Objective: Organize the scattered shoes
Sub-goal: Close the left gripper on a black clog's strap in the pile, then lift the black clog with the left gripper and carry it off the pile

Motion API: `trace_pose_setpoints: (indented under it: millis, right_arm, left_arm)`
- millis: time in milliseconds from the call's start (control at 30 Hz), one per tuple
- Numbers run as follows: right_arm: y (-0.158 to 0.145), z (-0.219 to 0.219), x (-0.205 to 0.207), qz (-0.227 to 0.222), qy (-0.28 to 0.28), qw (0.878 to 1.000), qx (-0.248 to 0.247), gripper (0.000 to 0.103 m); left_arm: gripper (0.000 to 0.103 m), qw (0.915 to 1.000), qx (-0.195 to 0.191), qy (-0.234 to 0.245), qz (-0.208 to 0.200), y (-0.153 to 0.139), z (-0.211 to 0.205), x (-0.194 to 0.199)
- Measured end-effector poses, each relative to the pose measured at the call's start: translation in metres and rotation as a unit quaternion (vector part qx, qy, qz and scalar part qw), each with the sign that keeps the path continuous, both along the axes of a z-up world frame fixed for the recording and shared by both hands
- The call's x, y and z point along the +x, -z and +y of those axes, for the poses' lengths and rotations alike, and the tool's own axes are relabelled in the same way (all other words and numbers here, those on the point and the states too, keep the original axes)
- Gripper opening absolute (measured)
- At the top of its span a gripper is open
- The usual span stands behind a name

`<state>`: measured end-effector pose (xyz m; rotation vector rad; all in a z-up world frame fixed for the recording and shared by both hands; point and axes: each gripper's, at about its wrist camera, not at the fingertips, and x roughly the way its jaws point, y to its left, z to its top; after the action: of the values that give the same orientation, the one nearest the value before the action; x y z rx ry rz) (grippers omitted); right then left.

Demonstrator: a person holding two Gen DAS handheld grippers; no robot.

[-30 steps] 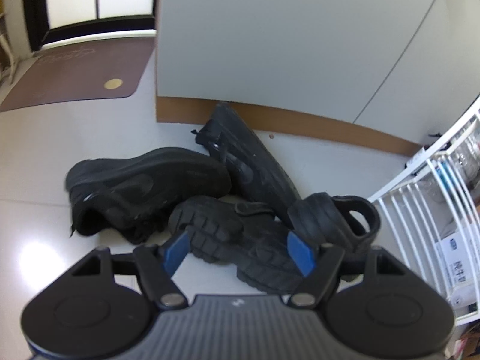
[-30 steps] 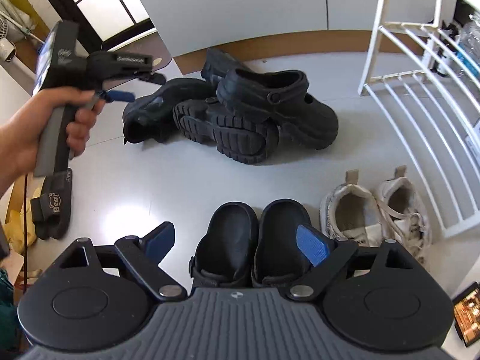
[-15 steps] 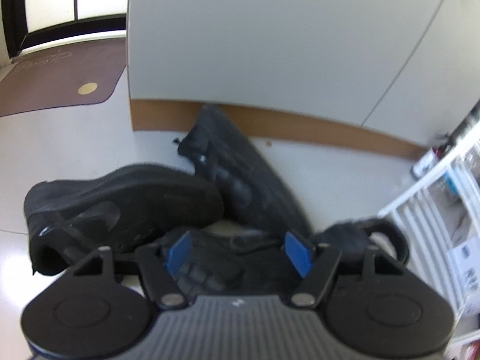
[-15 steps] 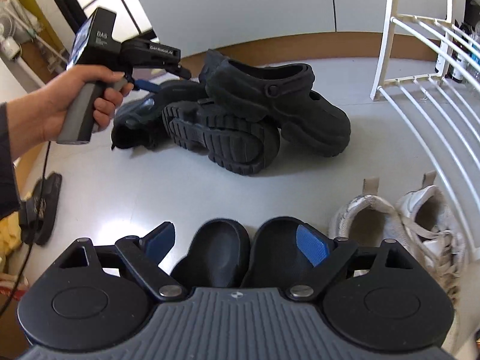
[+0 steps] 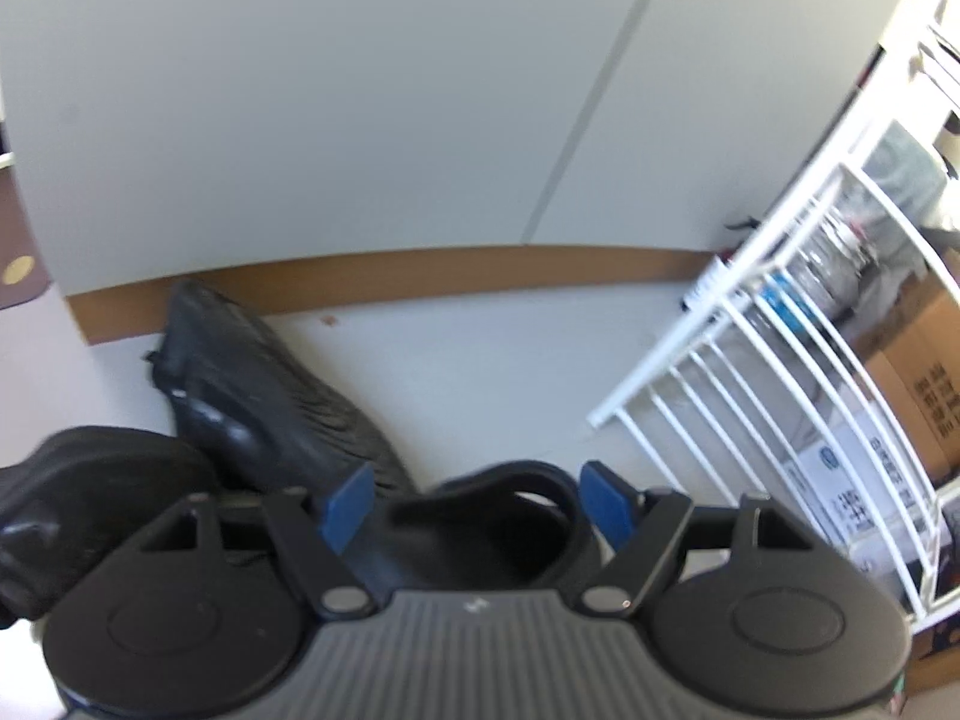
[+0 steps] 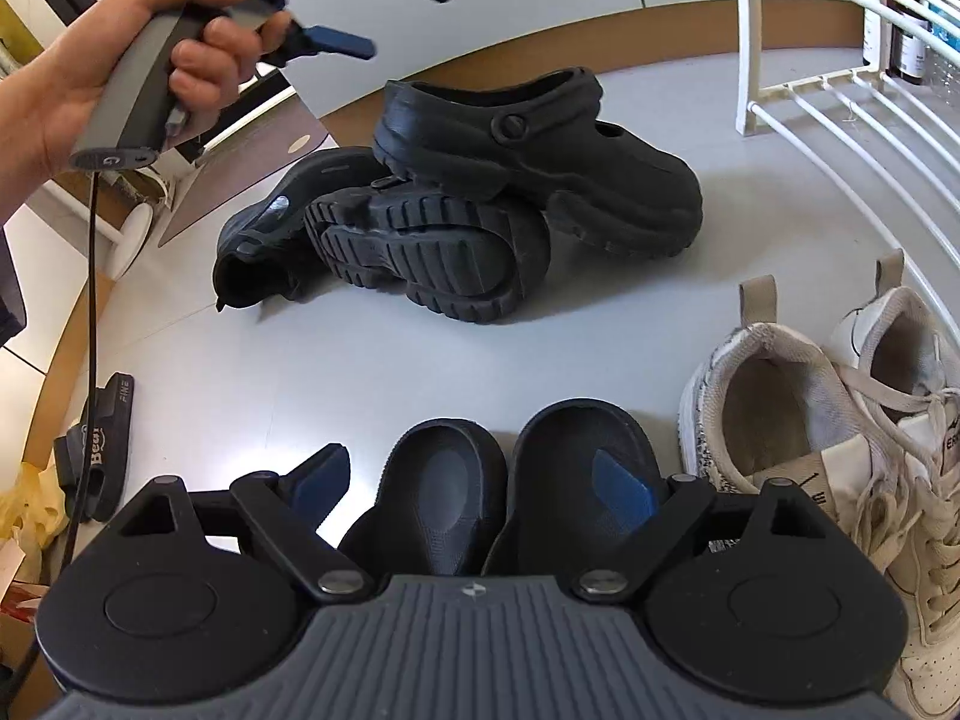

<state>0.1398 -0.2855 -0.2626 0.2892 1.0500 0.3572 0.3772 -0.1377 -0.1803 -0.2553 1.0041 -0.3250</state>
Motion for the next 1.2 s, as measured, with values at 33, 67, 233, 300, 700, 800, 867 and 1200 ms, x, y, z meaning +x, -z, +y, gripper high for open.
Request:
trace_pose_setpoints:
  millis: [33, 67, 233, 300, 700, 800, 867, 1200]
  right_arm:
    - [0.001, -0.001, 0.000, 0.000, 0.002, 1.000, 0.001, 0.092]
    - [0.001, -0.002, 0.000, 0.001, 0.003, 1.000, 0.002, 0.092]
    - [0.003, -0.007, 0.002, 0.003, 0.008, 1.000, 0.005, 0.092]
    - [0.004, -0.008, 0.002, 0.003, 0.010, 1.000, 0.007, 0.092]
    - [0.007, -0.028, 0.007, 0.003, 0.031, 0.999, 0.011, 0.092]
    - [0.009, -0.033, 0.007, 0.006, 0.034, 0.999, 0.010, 0.092]
    - [0.009, -0.035, 0.006, 0.005, 0.036, 0.999, 0.008, 0.092]
    - [0.012, -0.041, 0.008, 0.007, 0.040, 0.999, 0.011, 0.092]
  left_arm:
    - [0.078, 1.0000, -0.002, 0.007, 0.001, 0.001, -0.007, 0.000]
    - [0.078, 0.9999, -0.003, 0.012, 0.004, 0.003, -0.014, 0.000]
    - [0.077, 0.9994, -0.003, 0.029, 0.017, 0.012, -0.042, 0.001]
    - [0.077, 0.9990, -0.002, 0.039, 0.020, 0.017, -0.052, 0.000]
    - [0.065, 0.9965, 0.020, 0.058, 0.056, 0.052, -0.082, 0.006]
    - [0.033, 0.9951, 0.037, 0.060, 0.069, 0.058, -0.085, 0.006]
    - [0.024, 0.9942, 0.047, 0.057, 0.078, 0.061, -0.083, 0.006]
    - [0.016, 0.9950, 0.063, 0.043, 0.064, 0.045, -0.069, 0.005]
